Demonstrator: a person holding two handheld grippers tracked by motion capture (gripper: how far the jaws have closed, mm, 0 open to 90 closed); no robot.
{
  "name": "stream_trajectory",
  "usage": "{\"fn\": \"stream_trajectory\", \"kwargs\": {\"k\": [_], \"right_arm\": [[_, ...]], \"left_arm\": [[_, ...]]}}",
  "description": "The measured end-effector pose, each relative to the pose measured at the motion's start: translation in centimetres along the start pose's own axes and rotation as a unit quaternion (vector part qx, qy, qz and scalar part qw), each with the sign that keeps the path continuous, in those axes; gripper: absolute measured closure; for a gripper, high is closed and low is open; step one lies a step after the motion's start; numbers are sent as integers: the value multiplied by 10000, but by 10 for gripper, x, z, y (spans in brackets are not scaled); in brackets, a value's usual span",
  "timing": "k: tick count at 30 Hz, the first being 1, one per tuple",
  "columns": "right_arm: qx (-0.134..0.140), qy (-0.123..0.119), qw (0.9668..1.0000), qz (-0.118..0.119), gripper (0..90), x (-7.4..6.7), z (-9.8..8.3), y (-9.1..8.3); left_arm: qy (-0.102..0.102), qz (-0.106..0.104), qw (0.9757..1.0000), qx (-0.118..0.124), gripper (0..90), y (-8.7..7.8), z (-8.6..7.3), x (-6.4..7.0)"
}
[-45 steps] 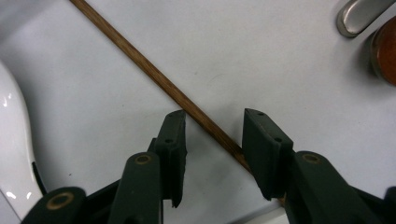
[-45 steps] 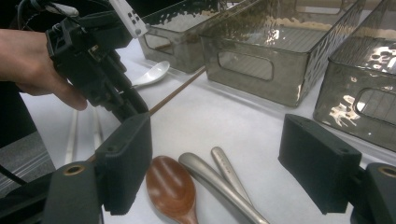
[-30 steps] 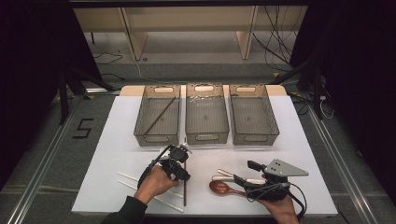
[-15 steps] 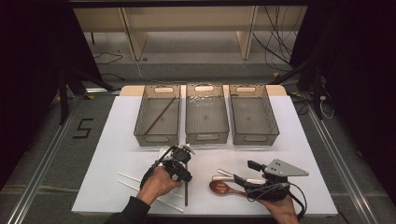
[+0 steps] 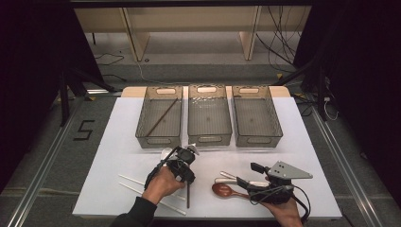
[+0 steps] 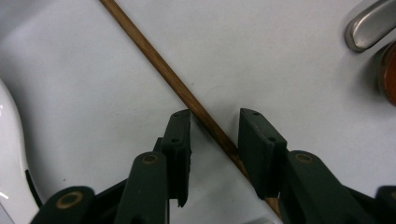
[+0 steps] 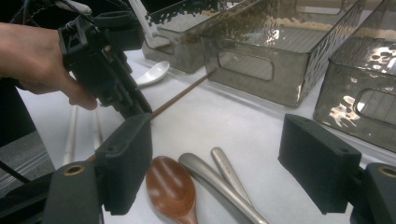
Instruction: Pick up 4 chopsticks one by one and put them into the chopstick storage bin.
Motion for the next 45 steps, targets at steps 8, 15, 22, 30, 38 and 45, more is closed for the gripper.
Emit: {"fn": "stream_trajectory", "kwargs": {"k": [8, 15, 22, 30, 38, 45], "right_arm": [[32, 2, 10000, 1, 265, 0, 0, -1], [26, 3, 10000, -2, 265, 0, 0, -1], [32, -5, 10000, 9, 265, 0, 0, 0], [25, 5, 10000, 3, 265, 1, 0, 0], [26, 9, 10000, 2, 265, 1, 0, 0], [26, 19, 10000, 14, 265, 1, 0, 0]], "left_arm": [[79, 136, 9998, -116, 662, 0, 1, 0], [8, 106, 9998, -142, 684, -2, 0, -8], [-69, 84, 9998, -186, 704, -4, -1, -15], [-165, 84, 9995, -255, 727, -6, -3, -23], [-307, 70, 9990, -311, 760, -8, -5, -33], [-396, 138, 9986, -331, 784, -10, -7, -42]]}}
Point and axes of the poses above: each handheld gripper's, and its own axes: y roughly forward along the jaws, z roughly out of its top, x roughly to its right, the point moved 1 cm from there along y, roughly forward along the jaws, and after that the axes turned 15 degrees about x, right-handed, at the moved point
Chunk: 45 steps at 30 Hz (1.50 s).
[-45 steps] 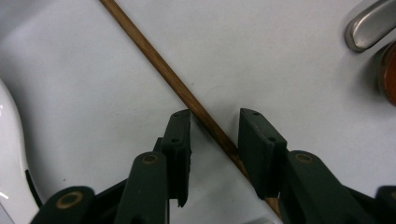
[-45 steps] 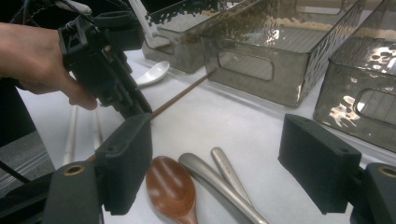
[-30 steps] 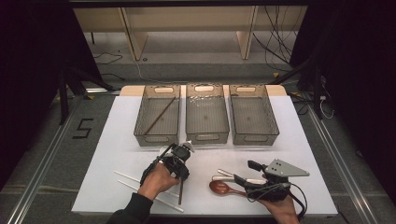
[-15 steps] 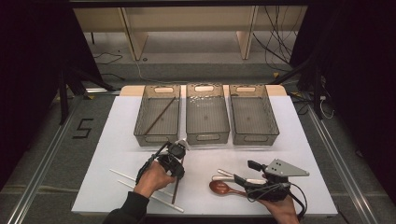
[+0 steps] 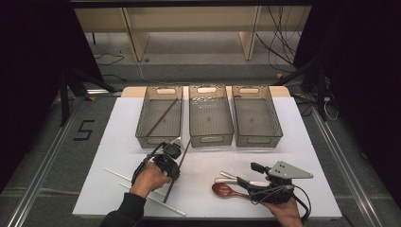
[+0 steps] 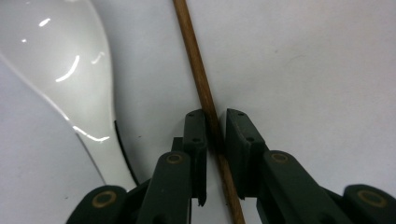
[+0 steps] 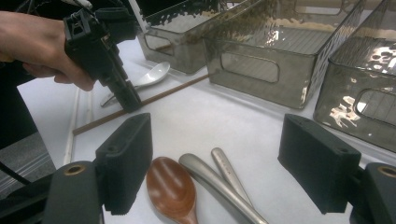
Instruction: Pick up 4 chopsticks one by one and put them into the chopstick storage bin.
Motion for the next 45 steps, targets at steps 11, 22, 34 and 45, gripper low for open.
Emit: {"fn": "stream_trajectory", "kwargs": {"k": [11, 22, 34, 45], "right_arm": [[16, -13, 10000, 18, 266, 0, 0, 0], [10, -6, 10000, 26, 266, 0, 0, 0], [5, 2, 10000, 35, 265, 0, 0, 0], [14, 6, 10000, 50, 266, 0, 0, 0]], "left_arm": [[-155, 103, 9998, 111, 823, -2, -3, -13], [-246, 220, 9993, 186, 839, -3, -3, -17], [-281, 299, 9982, 438, 842, -10, 0, -19], [-333, 262, 9967, 691, 842, -20, 2, -21]]}}
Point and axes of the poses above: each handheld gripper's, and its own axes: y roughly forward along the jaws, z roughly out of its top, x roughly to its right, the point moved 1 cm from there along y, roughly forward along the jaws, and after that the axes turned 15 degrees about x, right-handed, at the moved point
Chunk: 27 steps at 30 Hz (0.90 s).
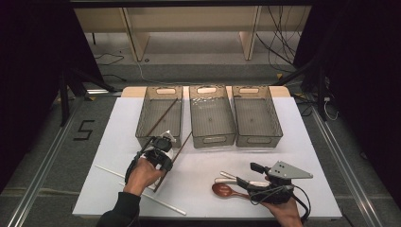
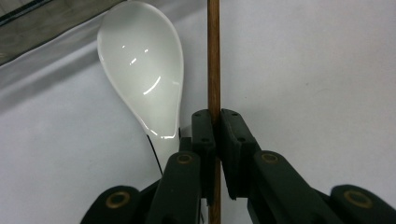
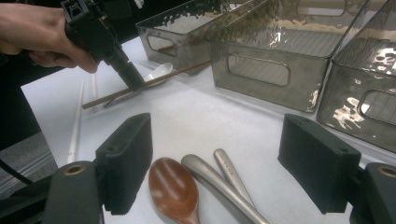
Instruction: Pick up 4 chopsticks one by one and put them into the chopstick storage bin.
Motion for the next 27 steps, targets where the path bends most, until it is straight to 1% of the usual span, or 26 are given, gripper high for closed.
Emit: {"fn": "stream_trajectory", "kwargs": {"k": [5, 11, 13, 14, 18, 20, 22, 23, 27], "right_arm": [[-9, 0, 10000, -2, 265, 0, 0, 0], [-3, 1, 10000, 4, 266, 0, 0, 0], [-4, 3, 10000, 4, 265, 0, 0, 0], [-5, 2, 10000, 3, 266, 0, 0, 0], [0, 1, 10000, 6, 266, 0, 0, 0], [4, 4, 10000, 7, 266, 0, 0, 0], [4, 2, 10000, 7, 265, 0, 0, 0], [6, 3, 10000, 8, 265, 0, 0, 0], [-2, -1, 10000, 5, 265, 0, 0, 0]], "left_arm": [[38, -8, 10000, 59, 842, -7, 1, 0], [-3, -41, 9996, 271, 841, -16, 3, 0], [9, -52, 9996, 285, 842, -19, 4, 0], [12, -45, 9994, 357, 841, -20, 5, 0], [22, -45, 9991, 412, 842, -25, 6, 1], [-4, -51, 9989, 466, 842, -27, 6, 0], [-11, -51, 9989, 465, 841, -29, 6, -1], [-41, -52, 9986, 517, 842, -30, 7, -2], [43, -97, 9983, 566, 842, -36, 8, 2]]}}
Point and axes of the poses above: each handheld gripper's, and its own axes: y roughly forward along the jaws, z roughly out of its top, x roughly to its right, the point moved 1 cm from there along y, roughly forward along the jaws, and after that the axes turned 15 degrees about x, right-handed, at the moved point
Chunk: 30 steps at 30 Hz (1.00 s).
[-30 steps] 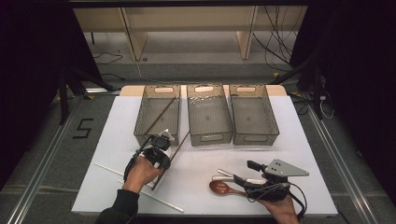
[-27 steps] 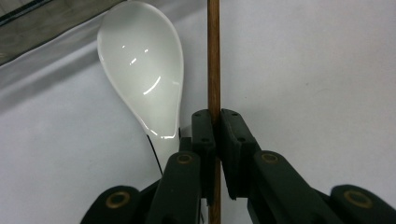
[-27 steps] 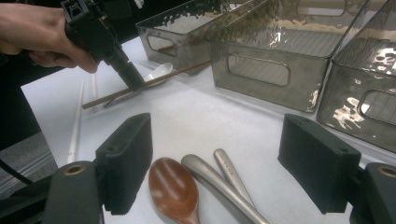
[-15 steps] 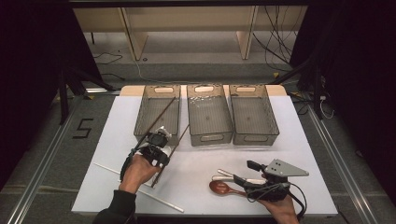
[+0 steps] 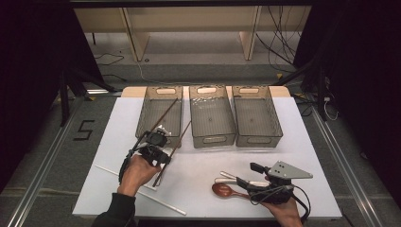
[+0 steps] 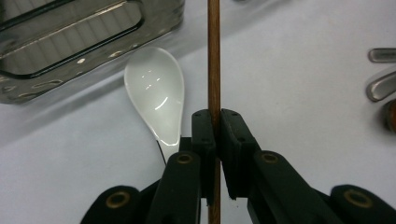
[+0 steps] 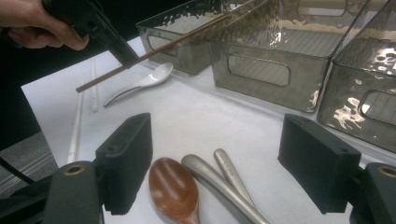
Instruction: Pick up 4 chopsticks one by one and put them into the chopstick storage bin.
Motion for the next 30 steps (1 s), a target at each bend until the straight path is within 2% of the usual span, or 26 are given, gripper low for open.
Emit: {"fn": "stream_trajectory", "kwargs": {"k": [6, 10, 15, 20, 30], "right_arm": [[4, 1, 10000, -3, 265, 0, 0, 0], [14, 0, 10000, -2, 266, 0, 0, 0], [25, 2, 10000, 3, 266, 0, 0, 0], [27, 5, 10000, 6, 265, 0, 0, 0], [44, 11, 10000, 10, 265, 1, 1, -1]], "left_arm": [[76, -18, 9998, 194, 842, -9, 5, 4], [19, -183, 9991, 371, 842, -16, 9, 2], [-25, -231, 9979, 611, 842, -25, 17, -1], [-9, -158, 9968, 780, 842, -32, 30, -11], [20, 47, 9945, 1042, 842, -29, 62, -33]]}}
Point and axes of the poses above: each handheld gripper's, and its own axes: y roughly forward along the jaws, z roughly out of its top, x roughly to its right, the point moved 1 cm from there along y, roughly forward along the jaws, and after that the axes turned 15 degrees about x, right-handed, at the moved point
